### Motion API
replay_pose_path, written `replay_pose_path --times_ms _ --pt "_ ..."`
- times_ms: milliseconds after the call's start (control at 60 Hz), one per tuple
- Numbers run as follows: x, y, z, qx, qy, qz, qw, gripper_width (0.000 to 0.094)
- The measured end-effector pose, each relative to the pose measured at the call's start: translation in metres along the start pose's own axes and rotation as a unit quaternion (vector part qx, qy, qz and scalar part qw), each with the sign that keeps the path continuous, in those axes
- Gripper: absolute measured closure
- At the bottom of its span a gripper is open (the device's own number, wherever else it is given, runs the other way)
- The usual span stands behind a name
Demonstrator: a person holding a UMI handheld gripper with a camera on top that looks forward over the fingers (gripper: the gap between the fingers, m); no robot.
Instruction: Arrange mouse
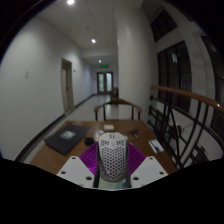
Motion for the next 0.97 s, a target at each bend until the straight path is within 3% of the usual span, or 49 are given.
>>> replay_pose_path --times_ms 150,317,350,450,583,633,967 --pt "0.027 0.084 -0.027 -0.001 0.014 0.104 0.994 0.0588" --pt "0.041 0.14 -0.03 -0.003 0.011 0.163 0.987 0.0577" --pt "0.043 0.139 -0.03 -0.009 0.015 0.153 0.988 0.0584" --pt "0.045 0.138 -0.035 -0.016 0.009 0.167 0.986 0.0424" --pt "0.014 0.128 -0.042 -0.028 -0.009 0.163 0.986 0.005" --pt "-0.009 0.122 -0.047 -0.028 -0.015 0.149 0.988 0.0092" --pt "-0.144 0.126 -0.092 0.058 -0.03 0.098 0.993 0.0085"
Point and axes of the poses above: the point between the fingertips, and its own axes, seen from behind it with the camera up: z to the left, y down, x forward, the way the camera looks, the point moved 10 cm from there along -x, backward, against the way the camera looks, and after that the axes turned 3 degrees about -y, right-handed, at the moved point
